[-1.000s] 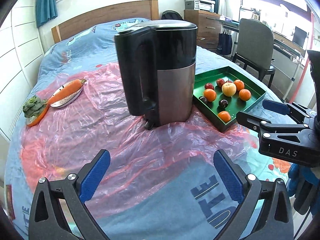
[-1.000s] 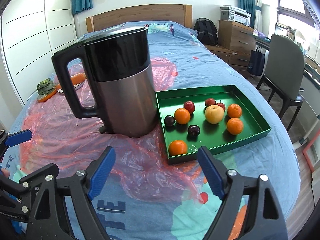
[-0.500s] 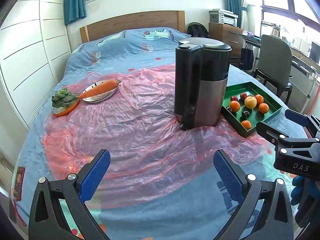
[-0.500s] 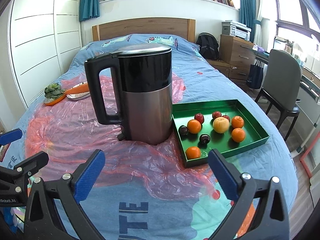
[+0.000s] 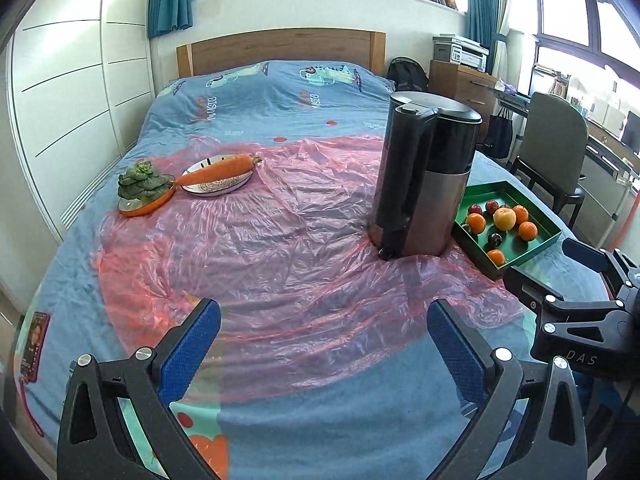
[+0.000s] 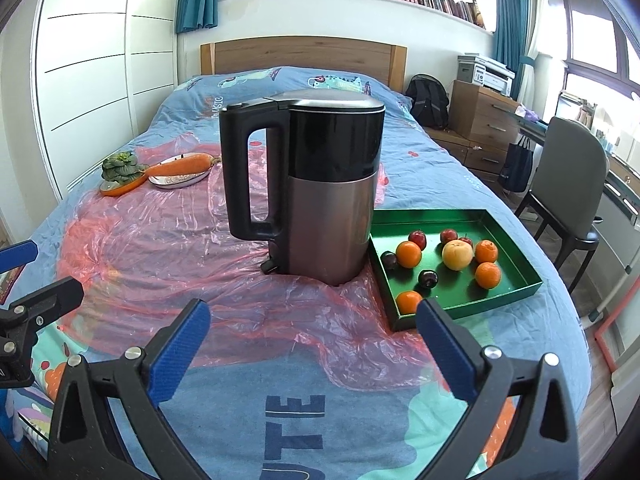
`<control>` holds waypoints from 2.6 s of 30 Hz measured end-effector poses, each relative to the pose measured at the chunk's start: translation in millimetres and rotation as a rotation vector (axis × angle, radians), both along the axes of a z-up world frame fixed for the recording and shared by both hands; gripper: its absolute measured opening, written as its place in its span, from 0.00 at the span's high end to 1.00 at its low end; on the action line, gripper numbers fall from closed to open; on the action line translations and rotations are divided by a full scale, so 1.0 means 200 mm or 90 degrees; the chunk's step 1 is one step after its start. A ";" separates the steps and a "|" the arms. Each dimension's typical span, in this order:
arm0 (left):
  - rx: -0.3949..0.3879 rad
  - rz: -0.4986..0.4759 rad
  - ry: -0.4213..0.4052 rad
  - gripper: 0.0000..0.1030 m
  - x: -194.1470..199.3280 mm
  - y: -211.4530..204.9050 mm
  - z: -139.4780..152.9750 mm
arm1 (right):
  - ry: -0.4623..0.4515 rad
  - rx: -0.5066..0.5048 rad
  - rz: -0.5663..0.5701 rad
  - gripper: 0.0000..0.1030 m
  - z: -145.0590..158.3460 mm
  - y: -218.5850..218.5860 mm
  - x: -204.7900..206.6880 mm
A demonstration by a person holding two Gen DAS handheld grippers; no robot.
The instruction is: Organize fruits
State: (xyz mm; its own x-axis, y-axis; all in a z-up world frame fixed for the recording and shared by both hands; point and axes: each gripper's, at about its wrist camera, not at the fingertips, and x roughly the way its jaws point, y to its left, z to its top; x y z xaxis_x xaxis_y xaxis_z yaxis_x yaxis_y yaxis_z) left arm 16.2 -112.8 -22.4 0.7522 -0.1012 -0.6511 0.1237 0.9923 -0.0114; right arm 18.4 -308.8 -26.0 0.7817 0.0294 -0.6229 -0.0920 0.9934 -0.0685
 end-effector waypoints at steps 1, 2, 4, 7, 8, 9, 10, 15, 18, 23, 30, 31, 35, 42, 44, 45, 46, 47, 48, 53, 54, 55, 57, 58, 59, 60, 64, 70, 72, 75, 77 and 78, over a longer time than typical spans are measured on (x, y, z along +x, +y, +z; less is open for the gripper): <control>-0.001 0.000 -0.001 0.01 0.00 0.01 0.00 | 0.000 -0.002 0.001 0.00 0.00 0.01 0.00; -0.002 0.000 -0.002 0.01 -0.01 0.02 0.00 | 0.001 -0.003 0.002 0.00 0.00 0.02 0.00; -0.004 0.001 -0.003 0.01 -0.01 0.03 0.00 | 0.002 -0.004 0.005 0.00 -0.01 0.04 0.00; -0.006 0.000 -0.002 0.01 -0.02 0.05 0.00 | 0.005 -0.005 0.010 0.00 -0.02 0.07 0.00; -0.008 0.000 0.000 0.01 -0.02 0.05 0.00 | 0.006 -0.006 0.011 0.00 -0.02 0.07 0.00; -0.011 0.000 0.001 0.01 -0.02 0.06 -0.01 | 0.006 -0.007 0.012 0.00 -0.02 0.08 0.00; -0.013 0.000 0.003 0.01 -0.02 0.07 -0.01 | 0.006 -0.007 0.012 0.00 -0.02 0.09 0.00; -0.014 0.003 0.007 0.01 -0.02 0.10 -0.03 | 0.007 -0.005 0.012 0.00 -0.03 0.09 0.00; -0.015 0.006 0.010 0.01 -0.02 0.11 -0.04 | 0.006 -0.006 0.013 0.00 -0.03 0.09 0.00; -0.017 0.007 0.012 0.01 -0.01 0.12 -0.04 | 0.006 -0.005 0.012 0.00 -0.03 0.09 0.00; -0.016 0.005 0.010 0.01 0.00 0.12 -0.05 | 0.001 -0.005 0.012 0.00 -0.02 0.10 0.02; -0.017 0.004 0.011 0.01 0.00 0.12 -0.05 | 0.001 -0.005 0.012 0.00 -0.02 0.10 0.02; -0.016 -0.002 0.012 0.01 0.00 0.10 -0.05 | 0.002 -0.003 0.007 0.00 -0.02 0.08 0.03; -0.014 -0.009 0.017 0.01 0.01 0.09 -0.05 | 0.005 -0.002 -0.001 0.00 -0.03 0.05 0.03; -0.013 -0.011 0.017 0.01 0.01 0.08 -0.05 | 0.006 -0.002 -0.002 0.00 -0.03 0.04 0.03; -0.013 -0.012 0.017 0.01 0.01 0.08 -0.05 | 0.005 -0.002 -0.002 0.00 -0.03 0.04 0.03; -0.013 -0.012 0.016 0.01 0.00 0.08 -0.05 | 0.005 -0.002 -0.002 0.00 -0.03 0.04 0.03; -0.013 -0.013 0.016 0.01 0.00 0.08 -0.05 | 0.006 -0.002 -0.002 0.00 -0.03 0.04 0.03; -0.013 -0.012 0.016 0.01 0.00 0.08 -0.05 | 0.006 -0.002 -0.002 0.00 -0.03 0.04 0.03; -0.014 -0.015 0.016 0.01 0.00 0.07 -0.04 | 0.005 -0.002 -0.002 0.00 -0.02 0.04 0.03; -0.014 -0.016 0.016 0.01 0.00 0.07 -0.04 | 0.005 -0.002 -0.002 0.00 -0.02 0.04 0.03; -0.014 -0.017 0.016 0.01 0.00 0.07 -0.04 | 0.006 -0.003 -0.002 0.00 -0.02 0.04 0.03; -0.014 -0.020 0.016 0.01 0.00 0.07 -0.04 | 0.007 -0.002 -0.002 0.00 -0.02 0.03 0.03; -0.015 -0.021 0.016 0.01 0.00 0.07 -0.04 | 0.008 -0.002 -0.003 0.00 -0.02 0.03 0.03; -0.015 -0.023 0.016 0.01 0.00 0.07 -0.03 | 0.008 -0.003 -0.003 0.00 -0.03 0.03 0.04; -0.015 -0.024 0.015 0.01 0.00 0.07 -0.03 | 0.009 -0.003 -0.004 0.00 -0.03 0.02 0.04; -0.016 -0.025 0.015 0.01 0.00 0.07 -0.03 | 0.012 -0.004 -0.006 0.00 -0.03 0.01 0.04; -0.015 -0.027 0.016 0.01 0.00 0.07 -0.03 | 0.014 -0.007 -0.010 0.00 -0.04 0.00 0.04; -0.014 -0.028 0.016 0.01 0.00 0.07 -0.03 | 0.013 -0.007 -0.012 0.00 -0.04 0.00 0.04; -0.011 -0.031 0.017 0.01 0.00 0.07 -0.04 | 0.013 -0.006 -0.015 0.00 -0.04 -0.01 0.04; -0.010 -0.032 0.018 0.01 0.01 0.07 -0.04 | 0.013 -0.007 -0.017 0.00 -0.04 -0.01 0.04; -0.009 -0.032 0.018 0.01 0.01 0.07 -0.04 | 0.013 -0.006 -0.017 0.00 -0.04 -0.01 0.04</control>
State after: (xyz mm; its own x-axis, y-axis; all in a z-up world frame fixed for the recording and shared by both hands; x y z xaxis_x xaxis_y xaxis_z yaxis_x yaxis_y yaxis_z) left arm 17.6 -98.8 -31.1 0.7269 -0.1483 -0.6706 0.1730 0.9845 -0.0303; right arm 26.0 -311.5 -33.4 0.7696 0.0027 -0.6385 -0.0666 0.9949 -0.0760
